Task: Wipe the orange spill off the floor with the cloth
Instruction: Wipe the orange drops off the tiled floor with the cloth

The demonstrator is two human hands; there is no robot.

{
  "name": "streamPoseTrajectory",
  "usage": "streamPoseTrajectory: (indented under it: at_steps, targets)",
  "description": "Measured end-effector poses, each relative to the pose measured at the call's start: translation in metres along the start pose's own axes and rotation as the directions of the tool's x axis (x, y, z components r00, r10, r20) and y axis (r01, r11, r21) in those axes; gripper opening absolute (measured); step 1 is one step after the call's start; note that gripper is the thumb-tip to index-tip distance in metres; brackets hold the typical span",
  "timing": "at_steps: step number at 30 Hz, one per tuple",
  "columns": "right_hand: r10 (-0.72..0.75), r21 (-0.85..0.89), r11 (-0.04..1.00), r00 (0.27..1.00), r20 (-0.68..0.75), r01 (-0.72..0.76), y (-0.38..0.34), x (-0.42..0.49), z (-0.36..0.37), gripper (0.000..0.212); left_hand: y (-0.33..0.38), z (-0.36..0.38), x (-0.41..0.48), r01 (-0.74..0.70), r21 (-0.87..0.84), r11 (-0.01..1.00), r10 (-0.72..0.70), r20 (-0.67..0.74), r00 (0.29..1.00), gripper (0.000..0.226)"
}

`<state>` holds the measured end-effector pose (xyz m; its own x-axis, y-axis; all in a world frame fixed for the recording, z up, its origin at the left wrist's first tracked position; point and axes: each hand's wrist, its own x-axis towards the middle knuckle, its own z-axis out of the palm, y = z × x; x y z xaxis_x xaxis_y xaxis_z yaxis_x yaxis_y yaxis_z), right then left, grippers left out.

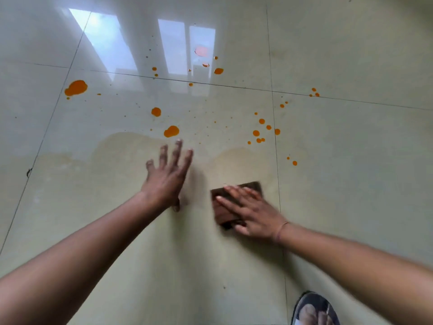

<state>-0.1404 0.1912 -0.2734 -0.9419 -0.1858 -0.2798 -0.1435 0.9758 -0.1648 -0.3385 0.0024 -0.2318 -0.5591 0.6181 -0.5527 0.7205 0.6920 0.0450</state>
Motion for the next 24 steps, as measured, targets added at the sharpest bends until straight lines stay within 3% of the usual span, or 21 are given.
streamPoseTrajectory:
  at_steps: [3, 7, 10, 14, 19, 21, 24]
  targets:
    - [0.029, -0.102, 0.995, 0.988, 0.152, -0.014, 0.071, -0.022, -0.023, 0.080, 0.014, -0.007, 0.011, -0.183, 0.090, 0.979, 0.171, 0.127, 0.977, 0.153]
    - [-0.027, -0.114, 0.992, 0.981, 0.193, 0.049, 0.087, -0.019, -0.032, 0.075, 0.029, -0.017, 0.023, -0.207, 0.213, 0.955, 0.169, 0.183, 0.969, 0.161]
    - [0.022, -0.085, 0.996, 0.985, 0.173, -0.007, 0.081, -0.019, -0.029, 0.072, 0.033, -0.014, 0.023, -0.172, 0.150, 0.974, 0.144, 0.186, 0.972, 0.156]
    - [0.091, -0.059, 0.995, 0.985, 0.146, -0.083, 0.070, -0.021, -0.025, 0.075, 0.053, -0.016, 0.026, -0.005, -0.150, 0.989, 0.038, 0.216, 0.976, 0.151]
    - [0.377, 0.101, 0.921, 0.926, 0.022, -0.377, 0.053, 0.004, -0.014, 0.080, 0.090, -0.008, 0.038, 0.179, -0.239, 0.954, -0.125, 0.224, 0.967, 0.163]
    - [0.341, 0.152, 0.928, 0.940, 0.019, -0.339, 0.043, -0.013, -0.006, 0.081, 0.093, -0.006, 0.036, 0.192, -0.252, 0.948, -0.138, 0.219, 0.966, 0.164]
    - [0.136, 0.089, 0.986, 0.990, 0.033, -0.139, 0.067, -0.056, -0.002, 0.084, 0.096, -0.008, 0.033, 0.198, -0.243, 0.950, -0.151, 0.197, 0.969, 0.162]
